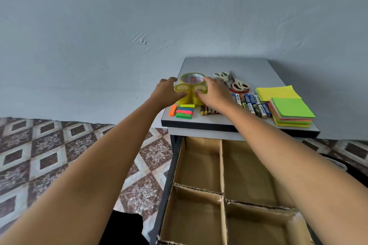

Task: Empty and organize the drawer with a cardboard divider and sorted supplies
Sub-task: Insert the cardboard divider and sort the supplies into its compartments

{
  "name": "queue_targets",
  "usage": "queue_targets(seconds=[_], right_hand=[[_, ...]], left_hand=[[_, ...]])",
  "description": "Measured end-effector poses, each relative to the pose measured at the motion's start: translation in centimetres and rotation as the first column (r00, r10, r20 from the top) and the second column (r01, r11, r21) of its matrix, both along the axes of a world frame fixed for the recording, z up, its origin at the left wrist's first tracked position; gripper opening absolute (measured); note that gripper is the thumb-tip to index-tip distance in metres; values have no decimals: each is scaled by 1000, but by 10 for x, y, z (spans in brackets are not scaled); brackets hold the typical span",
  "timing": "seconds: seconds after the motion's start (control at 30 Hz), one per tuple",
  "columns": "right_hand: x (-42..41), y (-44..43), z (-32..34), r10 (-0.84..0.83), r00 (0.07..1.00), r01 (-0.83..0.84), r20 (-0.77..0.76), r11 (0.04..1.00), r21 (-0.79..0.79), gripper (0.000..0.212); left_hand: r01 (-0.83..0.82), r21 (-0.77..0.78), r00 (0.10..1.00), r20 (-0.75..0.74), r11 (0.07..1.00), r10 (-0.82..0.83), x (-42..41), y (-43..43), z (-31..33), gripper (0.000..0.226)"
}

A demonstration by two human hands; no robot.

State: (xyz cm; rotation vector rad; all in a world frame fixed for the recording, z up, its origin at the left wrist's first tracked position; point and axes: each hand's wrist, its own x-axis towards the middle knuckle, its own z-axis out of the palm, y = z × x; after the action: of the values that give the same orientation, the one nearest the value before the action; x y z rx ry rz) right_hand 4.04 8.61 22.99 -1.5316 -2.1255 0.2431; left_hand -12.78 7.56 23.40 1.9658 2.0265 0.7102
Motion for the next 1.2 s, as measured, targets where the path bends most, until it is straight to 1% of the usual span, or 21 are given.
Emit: queue_targets(seconds=[0.1,0.27,0.43,0.53,0.6,0.73,0.83,0.93,1.03,1.13,1.2], right_hand=[[-6,13,-6,-2,1000,2,21,1000,-31,61],[-7,14,-9,-28,997,26,-73,999,-27,60],[6,-9,-2,7,982,-2,-187,1000,29,59],[26,-38,-2,57,972,-44,-228,997,59,59],[41,-64,-6,77,966,-65,-245,996,60,59],[71,-117,-26,66,967,-70,-247,998,-5,59],[87,-143,-50,9,979,-15,-206,999,-28,58],[96,-155,-70,-33,978,20,-208,998,-64,58],[101,-160,-83,-58,974,41,-219,996,-82,57],[102,-161,-88,-71,972,55,-224,996,-73,56],[102,-161,-90,-72,972,57,-222,996,-72,55]], left_hand=[[43,-24,999,-25,999,-43,-2,11,-3,68],[67,8,997,-28,998,-67,0,18,-7,62],[3,122,996,89,993,-14,2,-4,-2,63],[4,203,988,148,979,-35,6,-36,-1,62],[28,213,981,180,977,-68,14,-63,-9,62],[168,127,962,195,978,-190,34,-117,-43,62],[241,-31,957,173,970,-232,51,-135,-77,61],[246,-201,966,132,948,-222,68,-125,-113,62],[224,-326,974,90,918,-206,80,-101,-140,63],[188,-387,982,54,903,-181,88,-76,-156,59],[175,-404,984,63,898,-164,91,-64,-164,55]])
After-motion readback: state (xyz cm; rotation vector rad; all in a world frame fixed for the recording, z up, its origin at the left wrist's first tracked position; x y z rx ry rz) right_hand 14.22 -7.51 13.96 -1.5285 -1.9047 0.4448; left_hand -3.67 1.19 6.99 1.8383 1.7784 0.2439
